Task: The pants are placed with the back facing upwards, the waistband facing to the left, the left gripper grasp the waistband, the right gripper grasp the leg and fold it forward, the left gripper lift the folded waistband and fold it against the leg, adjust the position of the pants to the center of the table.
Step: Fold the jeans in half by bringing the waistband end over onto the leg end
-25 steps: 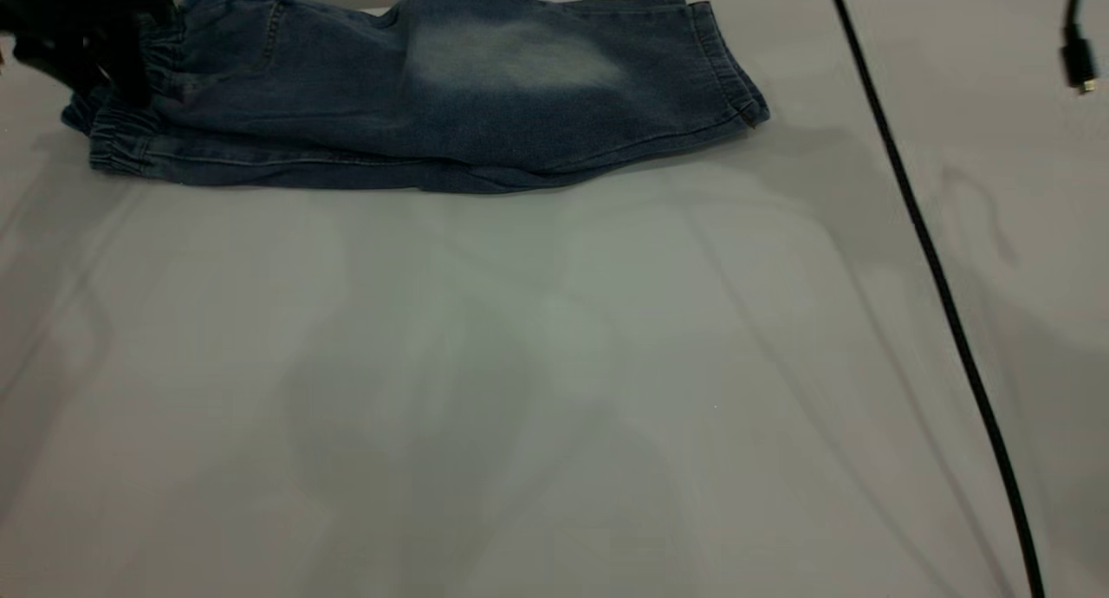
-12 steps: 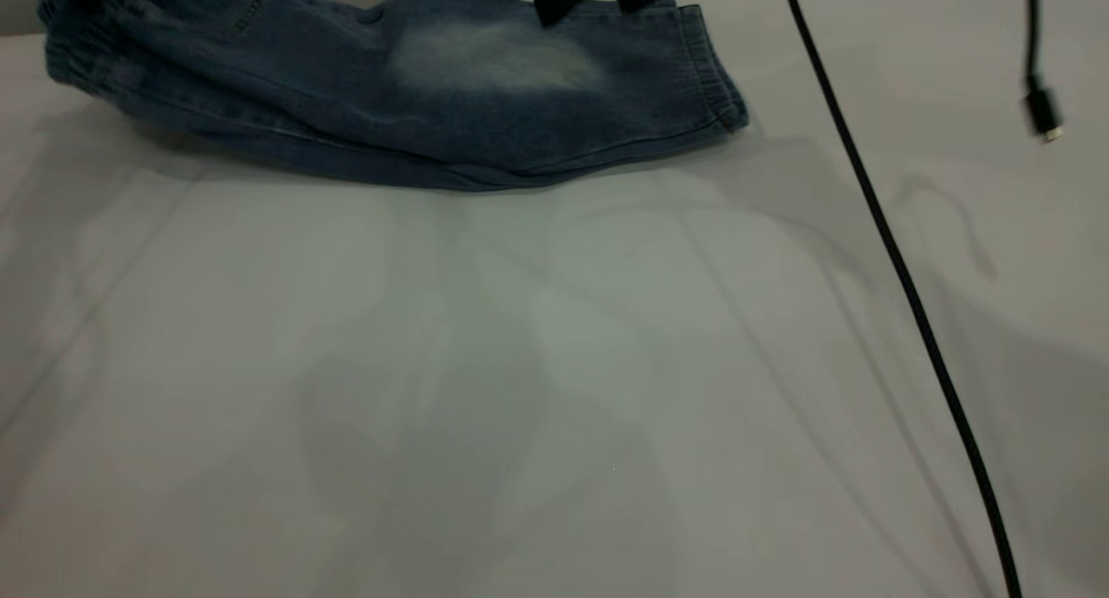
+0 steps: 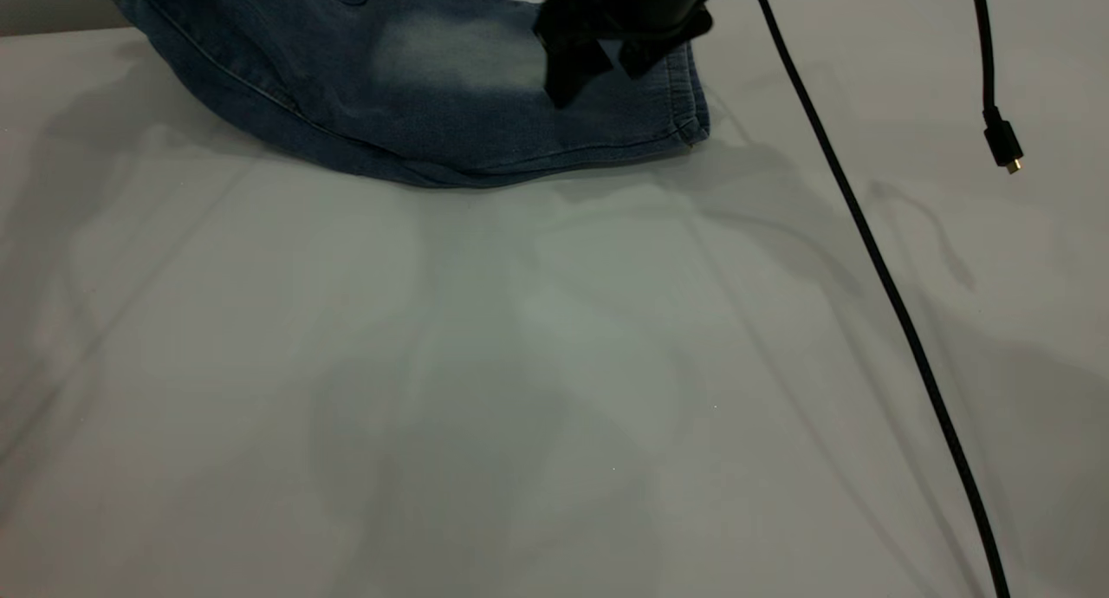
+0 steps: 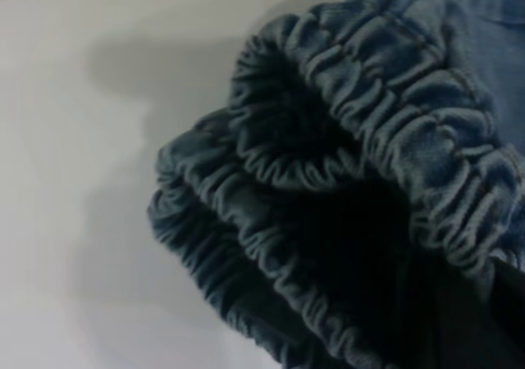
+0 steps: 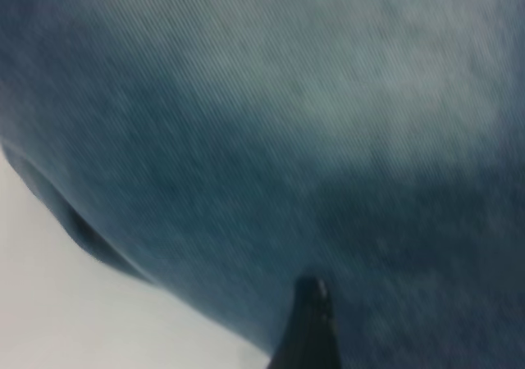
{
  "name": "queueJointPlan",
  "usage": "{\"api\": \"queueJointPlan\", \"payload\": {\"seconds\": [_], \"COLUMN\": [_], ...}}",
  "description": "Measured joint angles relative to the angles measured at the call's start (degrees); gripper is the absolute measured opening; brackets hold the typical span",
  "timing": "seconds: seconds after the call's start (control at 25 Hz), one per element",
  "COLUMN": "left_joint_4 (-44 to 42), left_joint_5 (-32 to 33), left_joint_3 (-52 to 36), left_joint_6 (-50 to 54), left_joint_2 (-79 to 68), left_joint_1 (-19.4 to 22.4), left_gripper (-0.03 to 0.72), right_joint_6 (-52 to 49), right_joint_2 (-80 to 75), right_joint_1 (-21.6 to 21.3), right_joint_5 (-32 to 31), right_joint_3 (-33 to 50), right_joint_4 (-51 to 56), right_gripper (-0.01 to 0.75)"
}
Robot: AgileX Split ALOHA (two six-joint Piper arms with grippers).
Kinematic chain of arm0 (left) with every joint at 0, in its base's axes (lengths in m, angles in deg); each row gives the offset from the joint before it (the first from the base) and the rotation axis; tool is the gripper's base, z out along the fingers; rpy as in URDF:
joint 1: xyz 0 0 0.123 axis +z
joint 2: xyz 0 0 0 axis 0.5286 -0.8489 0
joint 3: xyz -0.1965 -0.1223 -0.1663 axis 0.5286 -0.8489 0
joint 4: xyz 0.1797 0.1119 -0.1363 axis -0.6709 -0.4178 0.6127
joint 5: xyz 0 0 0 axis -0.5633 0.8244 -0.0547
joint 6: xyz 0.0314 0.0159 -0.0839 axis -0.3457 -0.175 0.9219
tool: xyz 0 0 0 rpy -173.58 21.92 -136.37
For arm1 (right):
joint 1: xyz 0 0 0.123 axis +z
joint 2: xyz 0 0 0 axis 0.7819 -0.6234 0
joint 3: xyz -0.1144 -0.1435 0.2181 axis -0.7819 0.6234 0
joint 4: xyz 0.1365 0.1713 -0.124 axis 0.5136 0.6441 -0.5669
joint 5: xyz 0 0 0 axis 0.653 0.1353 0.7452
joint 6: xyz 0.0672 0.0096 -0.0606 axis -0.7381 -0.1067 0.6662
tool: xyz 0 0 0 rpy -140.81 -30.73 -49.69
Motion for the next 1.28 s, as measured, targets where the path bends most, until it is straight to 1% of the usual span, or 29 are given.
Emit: {"api": "queueJointPlan", "payload": {"seconds": [0.12, 0.28, 0.6, 0.96, 1.08, 1.28], "left_joint_4": [2.9, 3.3, 3.3, 3.4, 3.8, 3.8], "left_joint_5": [-0.1, -0.2, -0.2, 0.0, 0.0, 0.0], "left_joint_3": [-0.1, -0.1, -0.1, 1.5, 3.3, 5.1], "left_joint_6": [-1.3, -1.6, -2.6, -2.7, -2.7, -2.8], "left_joint_2": [0.0, 0.0, 0.0, 0.0, 0.0, 0.0], "left_joint_1": [-1.2, -4.3, -10.1, -15.5, -17.6, -20.3], "left_gripper": [0.075, 0.075, 0.075, 0.075, 0.075, 0.075], "right_joint_6": [-4.4, -8.6, -8.6, -8.9, -8.9, -9.1], "right_joint_2": [0.0, 0.0, -0.9, -4.3, -4.0, -1.5], "right_joint_1": [0.0, 0.0, 0.3, 0.3, 0.3, 0.3], "right_joint_5": [-1.7, -1.8, 0.0, -0.9, -1.5, -5.7], "right_joint_3": [0.0, 0.0, 0.0, -0.1, -0.1, 0.2], "right_joint_4": [-6.1, -11.4, -11.5, -11.5, -11.5, -11.5], "right_gripper": [0.525, 0.508, 0.5, 0.5, 0.5, 0.5]}}
